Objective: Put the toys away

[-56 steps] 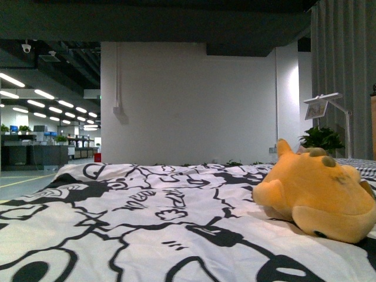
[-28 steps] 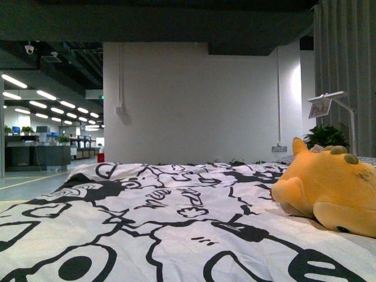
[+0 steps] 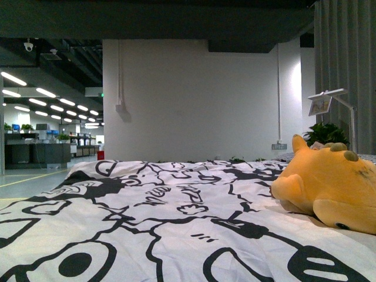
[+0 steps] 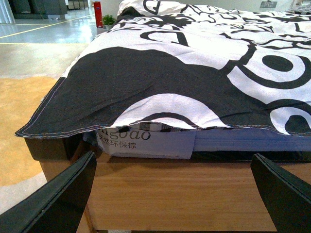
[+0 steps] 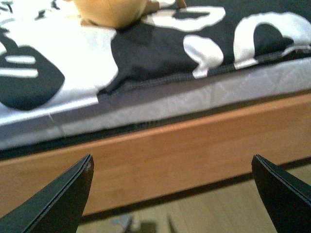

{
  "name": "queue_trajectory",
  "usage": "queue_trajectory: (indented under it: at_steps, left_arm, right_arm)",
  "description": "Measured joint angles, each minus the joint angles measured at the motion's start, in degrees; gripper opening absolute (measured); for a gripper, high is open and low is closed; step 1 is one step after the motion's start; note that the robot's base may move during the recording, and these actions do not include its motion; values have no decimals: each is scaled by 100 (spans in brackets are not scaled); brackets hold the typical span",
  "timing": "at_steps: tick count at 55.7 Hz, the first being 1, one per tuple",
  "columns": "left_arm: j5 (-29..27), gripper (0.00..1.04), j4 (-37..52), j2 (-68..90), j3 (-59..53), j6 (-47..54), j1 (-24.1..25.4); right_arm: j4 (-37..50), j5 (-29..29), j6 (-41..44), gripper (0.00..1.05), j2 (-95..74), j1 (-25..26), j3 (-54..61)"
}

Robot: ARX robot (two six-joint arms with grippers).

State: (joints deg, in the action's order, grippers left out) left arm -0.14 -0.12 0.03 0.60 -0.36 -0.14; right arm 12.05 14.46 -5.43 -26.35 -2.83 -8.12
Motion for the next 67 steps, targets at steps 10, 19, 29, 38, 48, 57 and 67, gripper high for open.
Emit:
queue_trajectory:
  at_steps: [10,19,29,38,48,57,67]
  left_arm:
    - [2,98,0,0,0,0,0]
    - [0,98,0,0,0,0,0]
    - [2,98,0,0,0,0,0]
    - [2,98,0,0,0,0,0]
    - [2,98,0,0,0,0,0]
    - [0,98,0,0,0,0,0]
    - [2,98,0,0,0,0,0]
  right_arm:
    - [1397,125,0,98,-1690,-297,-750]
    - [2229,280,7,98,-3077,-688,-1646]
    - [3163,713,358,98,-4280,-1045,-2516]
    - [3974,1051,1029,98,-5049,-1211,-3077]
    - [4883,1128,2107,98,-5860,-1475,-3626]
    - [5160,1174,2791,98,-6448,-1585,-4039]
    - [5082,1556,3366,98,-7007,-1512,-4586]
